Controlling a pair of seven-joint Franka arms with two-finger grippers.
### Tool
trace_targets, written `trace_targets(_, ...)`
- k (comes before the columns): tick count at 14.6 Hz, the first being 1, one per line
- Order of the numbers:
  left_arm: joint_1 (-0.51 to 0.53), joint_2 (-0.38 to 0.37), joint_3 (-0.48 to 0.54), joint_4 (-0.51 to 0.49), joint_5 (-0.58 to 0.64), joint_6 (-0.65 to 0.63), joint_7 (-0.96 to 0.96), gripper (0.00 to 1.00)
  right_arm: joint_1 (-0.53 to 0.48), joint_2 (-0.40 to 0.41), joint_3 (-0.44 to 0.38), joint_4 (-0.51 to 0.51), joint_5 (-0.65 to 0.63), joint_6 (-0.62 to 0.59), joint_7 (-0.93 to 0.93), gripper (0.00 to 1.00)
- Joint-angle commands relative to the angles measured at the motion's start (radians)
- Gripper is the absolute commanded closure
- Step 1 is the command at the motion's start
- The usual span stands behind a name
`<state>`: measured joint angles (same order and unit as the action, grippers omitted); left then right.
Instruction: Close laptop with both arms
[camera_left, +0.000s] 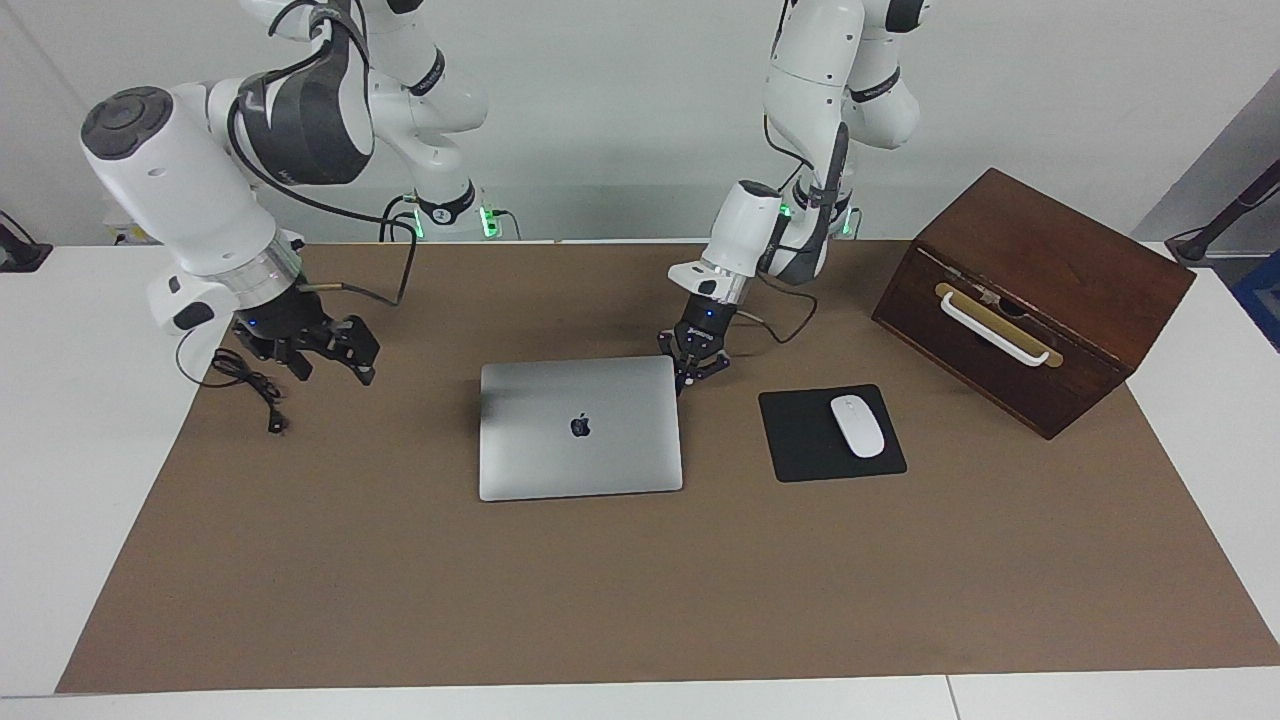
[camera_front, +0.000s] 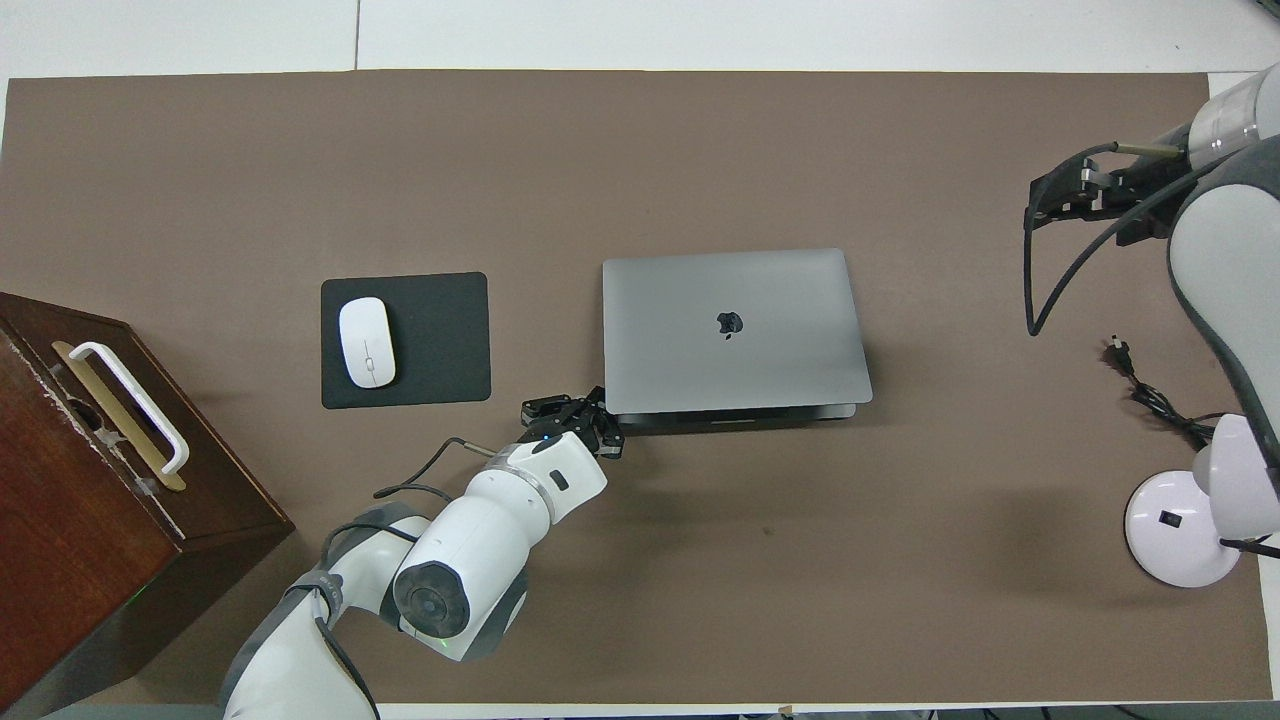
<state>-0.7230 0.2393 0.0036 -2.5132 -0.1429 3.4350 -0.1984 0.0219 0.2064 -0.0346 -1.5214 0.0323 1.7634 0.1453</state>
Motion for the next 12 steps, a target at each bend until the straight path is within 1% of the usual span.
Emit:
trace_targets(1,0.017,-0.129,-0.001,-0.035,-0.004,-0.166,-0.003,1.00,-0.004,0.007,0.013,0.012,-0.127,0.052,-0.018,0.00)
trace_targets(3,0.030,-0.205,0.000,-0.035,-0.004,-0.296,0.000,1.00,-0.005,0.004,0.012,0.014,-0.152,0.053,-0.030,0.00)
trace_targets(5,0.048,-0.265,0.000,-0.035,-0.004,-0.403,0.000,1.00,-0.005,-0.008,0.013,0.012,-0.218,0.053,-0.099,0.00)
trace_targets(6,0.051,-0.296,0.001,-0.033,-0.004,-0.466,0.000,1.00,-0.007,-0.016,0.013,0.012,-0.213,0.050,-0.101,0.00)
trace_targets(9,0.068,-0.373,0.007,-0.022,-0.004,-0.630,0.007,1.00,0.000,-0.065,0.016,-0.020,-0.154,0.010,-0.021,0.00)
trace_targets(12,0.082,-0.434,0.013,0.019,-0.006,-0.797,0.007,1.00,-0.007,-0.091,0.015,-0.020,-0.077,-0.015,-0.007,0.00)
